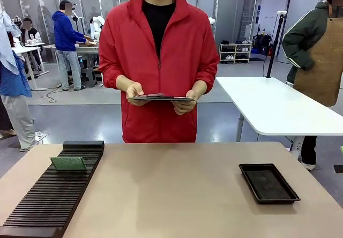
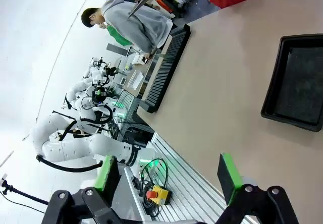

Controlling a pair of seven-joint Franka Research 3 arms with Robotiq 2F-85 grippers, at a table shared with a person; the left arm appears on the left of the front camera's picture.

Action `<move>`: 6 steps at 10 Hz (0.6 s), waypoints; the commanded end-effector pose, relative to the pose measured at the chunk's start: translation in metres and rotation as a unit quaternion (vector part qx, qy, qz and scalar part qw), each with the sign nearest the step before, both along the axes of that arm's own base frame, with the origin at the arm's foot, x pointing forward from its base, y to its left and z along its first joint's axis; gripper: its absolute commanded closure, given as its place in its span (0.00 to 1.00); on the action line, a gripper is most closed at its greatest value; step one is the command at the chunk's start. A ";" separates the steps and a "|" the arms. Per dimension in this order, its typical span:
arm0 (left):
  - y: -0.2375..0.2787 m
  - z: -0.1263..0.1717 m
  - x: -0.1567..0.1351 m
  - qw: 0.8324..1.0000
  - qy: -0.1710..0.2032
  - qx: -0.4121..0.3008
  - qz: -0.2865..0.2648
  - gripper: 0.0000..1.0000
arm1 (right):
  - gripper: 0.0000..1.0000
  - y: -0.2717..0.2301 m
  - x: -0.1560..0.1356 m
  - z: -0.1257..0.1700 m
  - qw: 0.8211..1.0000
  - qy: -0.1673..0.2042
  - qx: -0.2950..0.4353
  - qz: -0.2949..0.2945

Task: Inspect the PCB.
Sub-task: Pick up the Blank PCB and present it to the human.

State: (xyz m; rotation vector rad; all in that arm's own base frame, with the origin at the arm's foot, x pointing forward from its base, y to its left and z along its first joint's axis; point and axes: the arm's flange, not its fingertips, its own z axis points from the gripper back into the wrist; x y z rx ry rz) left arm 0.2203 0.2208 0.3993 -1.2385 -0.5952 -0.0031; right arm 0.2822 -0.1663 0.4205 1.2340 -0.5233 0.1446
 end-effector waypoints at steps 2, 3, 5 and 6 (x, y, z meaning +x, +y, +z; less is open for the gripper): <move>-0.034 -0.004 -0.016 0.999 -0.011 0.013 0.040 0.00 | 0.00 0.030 -0.020 -0.015 1.000 -0.017 -0.010 0.000; 0.006 -0.002 -0.005 1.000 0.004 -0.001 0.012 0.00 | 0.00 -0.004 -0.003 -0.001 1.000 -0.003 0.000 -0.004; 0.006 -0.002 -0.005 1.000 0.004 -0.001 0.012 0.00 | 0.00 -0.004 -0.003 -0.001 1.000 -0.003 0.000 -0.004; 0.008 -0.002 -0.006 1.000 0.005 0.000 0.020 0.00 | 0.00 -0.004 -0.003 -0.001 1.000 -0.003 0.000 -0.004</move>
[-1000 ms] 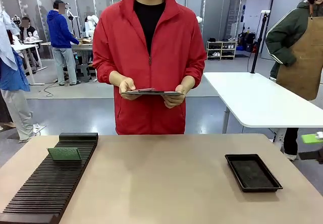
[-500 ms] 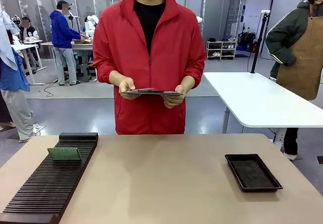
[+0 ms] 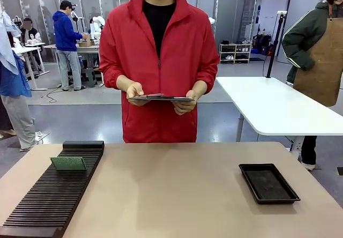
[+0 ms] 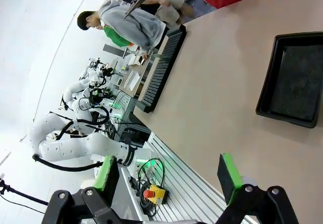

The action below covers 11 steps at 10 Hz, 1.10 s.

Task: Inspect the PCB.
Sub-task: Pick up the Blank PCB and present it to the human.

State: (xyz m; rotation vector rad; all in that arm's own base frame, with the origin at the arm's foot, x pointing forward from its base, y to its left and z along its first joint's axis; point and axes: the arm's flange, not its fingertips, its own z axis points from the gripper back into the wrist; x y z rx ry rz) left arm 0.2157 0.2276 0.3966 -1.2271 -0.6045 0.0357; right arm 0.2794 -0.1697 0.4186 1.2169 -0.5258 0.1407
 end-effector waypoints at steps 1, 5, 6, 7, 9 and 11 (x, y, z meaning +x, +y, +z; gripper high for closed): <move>-0.020 0.029 0.001 0.996 -0.025 0.088 -0.021 0.00 | 0.00 0.000 0.000 0.001 1.000 -0.003 0.007 0.000; -0.099 0.100 0.062 0.941 -0.049 0.331 -0.055 0.00 | 0.00 0.000 0.000 0.001 1.000 -0.003 0.007 0.000; -0.117 0.105 0.084 0.919 -0.073 0.380 -0.075 0.00 | 0.00 0.000 0.000 0.001 1.000 -0.003 0.007 0.000; -0.142 0.110 0.105 0.887 -0.105 0.440 -0.099 0.00 | 0.00 0.000 0.000 0.001 1.000 -0.003 0.007 0.000; -0.182 0.114 0.131 0.842 -0.155 0.497 -0.139 0.00 | 0.00 0.000 0.000 0.001 1.000 -0.003 0.007 0.000; -0.211 0.108 0.155 0.813 -0.151 0.536 -0.171 0.00 | 0.00 0.000 0.000 0.001 1.000 -0.003 0.007 0.000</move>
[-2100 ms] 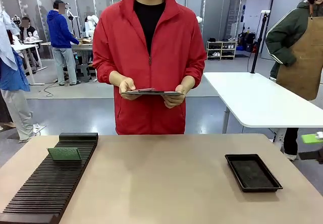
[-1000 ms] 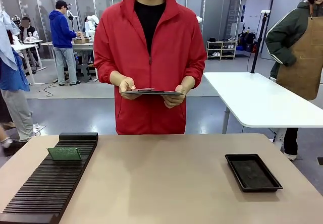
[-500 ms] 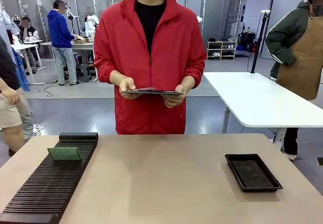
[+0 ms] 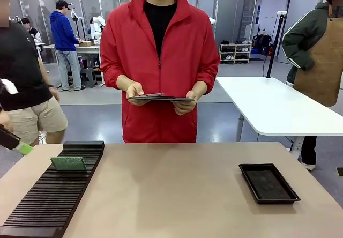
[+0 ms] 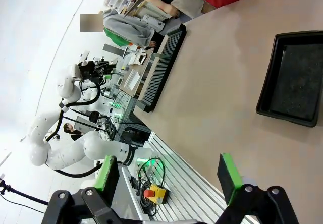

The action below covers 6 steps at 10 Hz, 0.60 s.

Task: Inspect the PCB.
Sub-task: Pick up the Blank PCB and present it to the human.

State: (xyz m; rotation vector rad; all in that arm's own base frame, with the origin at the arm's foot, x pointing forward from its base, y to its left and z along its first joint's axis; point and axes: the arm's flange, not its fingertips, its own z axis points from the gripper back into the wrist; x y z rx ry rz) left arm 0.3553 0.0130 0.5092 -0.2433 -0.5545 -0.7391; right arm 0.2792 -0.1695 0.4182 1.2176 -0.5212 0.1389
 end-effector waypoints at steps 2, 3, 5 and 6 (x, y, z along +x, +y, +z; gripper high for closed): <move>-0.010 -0.006 0.023 1.000 0.011 0.028 -0.003 0.00 | 0.00 0.000 0.000 0.002 1.000 -0.005 0.007 0.000; -0.008 -0.007 0.009 1.000 0.005 0.017 -0.008 0.00 | 0.00 0.000 0.000 0.002 1.000 -0.005 0.007 0.000; -0.008 -0.007 0.009 1.000 0.005 0.017 -0.008 0.00 | 0.00 0.000 0.000 0.002 1.000 -0.005 0.007 0.000; -0.008 -0.007 0.009 1.000 0.005 0.017 -0.008 0.00 | 0.00 0.000 0.000 0.002 1.000 -0.005 0.007 0.000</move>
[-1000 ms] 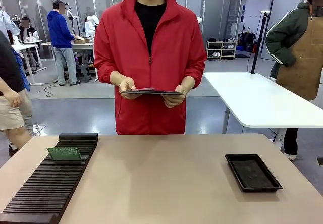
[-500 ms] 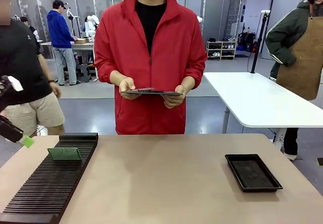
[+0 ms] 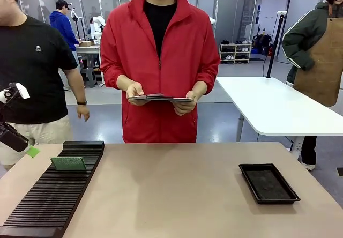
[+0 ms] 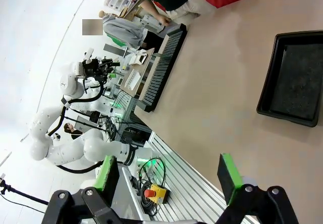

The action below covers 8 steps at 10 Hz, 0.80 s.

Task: Inspect the PCB.
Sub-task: Pick up the Blank PCB and present it to the human.

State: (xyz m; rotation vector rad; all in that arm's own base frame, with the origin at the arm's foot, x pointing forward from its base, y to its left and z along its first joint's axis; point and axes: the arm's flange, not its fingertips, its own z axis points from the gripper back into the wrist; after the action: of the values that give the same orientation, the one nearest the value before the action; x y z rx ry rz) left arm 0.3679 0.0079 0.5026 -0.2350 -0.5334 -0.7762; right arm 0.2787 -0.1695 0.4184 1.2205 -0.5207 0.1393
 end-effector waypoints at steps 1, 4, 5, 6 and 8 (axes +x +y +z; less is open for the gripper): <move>-0.002 -0.002 0.001 1.000 0.003 0.003 0.000 0.00 | 0.00 0.000 0.001 0.001 1.000 -0.005 0.006 -0.001; -0.020 -0.023 0.023 0.991 -0.046 0.096 -0.086 0.00 | 0.00 0.000 0.001 0.001 1.000 -0.005 0.006 -0.001; -0.020 -0.029 0.030 0.978 -0.085 0.127 -0.141 0.00 | 0.00 0.000 0.001 0.001 1.000 -0.005 0.006 -0.001; -0.020 -0.034 0.038 0.967 -0.094 0.161 -0.172 0.00 | 0.00 0.000 0.001 0.001 1.000 -0.005 0.006 -0.001; -0.022 -0.047 0.060 0.939 -0.093 0.238 -0.228 0.00 | 0.00 0.000 0.001 0.001 1.000 -0.005 0.006 -0.001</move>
State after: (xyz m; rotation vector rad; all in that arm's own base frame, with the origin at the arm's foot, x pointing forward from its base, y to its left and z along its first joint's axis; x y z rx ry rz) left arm 0.4086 -0.0206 0.4597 0.0957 -0.4545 -1.3169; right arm 0.2784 -0.1697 0.4185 1.2213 -0.5207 0.1388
